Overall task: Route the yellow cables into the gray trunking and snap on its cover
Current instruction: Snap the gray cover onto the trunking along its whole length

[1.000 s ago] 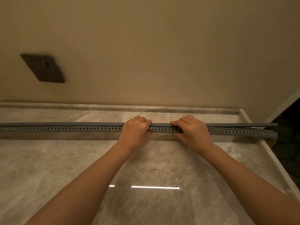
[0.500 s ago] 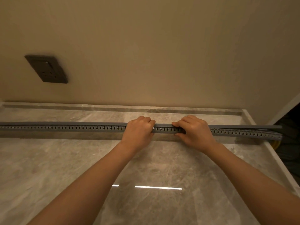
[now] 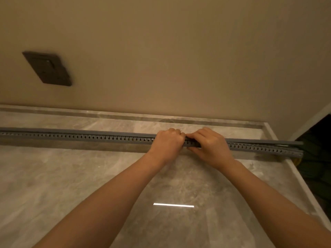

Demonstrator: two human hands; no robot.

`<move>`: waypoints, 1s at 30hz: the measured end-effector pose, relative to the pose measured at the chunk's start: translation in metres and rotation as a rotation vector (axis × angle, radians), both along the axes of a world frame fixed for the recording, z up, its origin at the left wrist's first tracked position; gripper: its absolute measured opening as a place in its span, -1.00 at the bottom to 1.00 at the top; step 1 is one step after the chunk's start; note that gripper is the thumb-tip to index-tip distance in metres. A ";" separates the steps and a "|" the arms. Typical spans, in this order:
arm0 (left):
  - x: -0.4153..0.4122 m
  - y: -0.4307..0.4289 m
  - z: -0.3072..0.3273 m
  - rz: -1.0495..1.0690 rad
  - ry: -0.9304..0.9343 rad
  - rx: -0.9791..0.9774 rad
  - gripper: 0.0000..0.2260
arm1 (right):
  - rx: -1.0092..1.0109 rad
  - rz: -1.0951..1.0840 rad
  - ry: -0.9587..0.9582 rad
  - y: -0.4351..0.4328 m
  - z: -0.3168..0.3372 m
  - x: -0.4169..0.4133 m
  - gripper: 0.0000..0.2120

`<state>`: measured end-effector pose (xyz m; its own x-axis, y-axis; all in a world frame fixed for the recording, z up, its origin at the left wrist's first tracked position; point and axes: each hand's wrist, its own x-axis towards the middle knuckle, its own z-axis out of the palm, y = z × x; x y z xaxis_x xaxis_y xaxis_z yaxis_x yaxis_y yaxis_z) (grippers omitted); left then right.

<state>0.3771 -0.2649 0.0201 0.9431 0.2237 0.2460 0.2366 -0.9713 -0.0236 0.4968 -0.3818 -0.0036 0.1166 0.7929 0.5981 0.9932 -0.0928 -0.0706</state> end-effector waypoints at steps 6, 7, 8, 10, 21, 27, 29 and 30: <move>-0.001 0.006 0.002 -0.042 0.032 0.038 -0.85 | -0.082 -0.171 0.017 -0.012 0.002 -0.007 -0.63; 0.000 0.006 0.000 -0.044 0.046 0.060 -0.82 | -0.090 -0.202 0.023 -0.016 0.003 -0.006 -0.61; 0.001 0.007 -0.002 -0.039 0.050 0.066 -0.81 | -0.103 -0.234 0.025 -0.019 0.005 -0.005 -0.60; 0.001 0.008 -0.002 -0.035 0.057 0.076 -0.81 | -0.128 -0.294 0.012 -0.029 0.008 -0.002 -0.60; 0.006 0.005 0.002 -0.051 0.034 0.071 -0.82 | -0.139 -0.289 -0.099 -0.047 0.018 0.020 -0.65; 0.014 0.010 -0.001 -0.049 -0.030 0.061 -0.80 | -0.096 -0.254 -0.165 -0.039 0.015 0.033 -0.67; 0.018 0.014 -0.005 -0.045 -0.053 0.099 -0.76 | -0.076 -0.241 -0.183 -0.038 0.012 0.037 -0.66; 0.020 0.016 -0.007 -0.063 -0.060 0.102 -0.76 | -0.062 -0.235 -0.192 -0.037 0.011 0.038 -0.66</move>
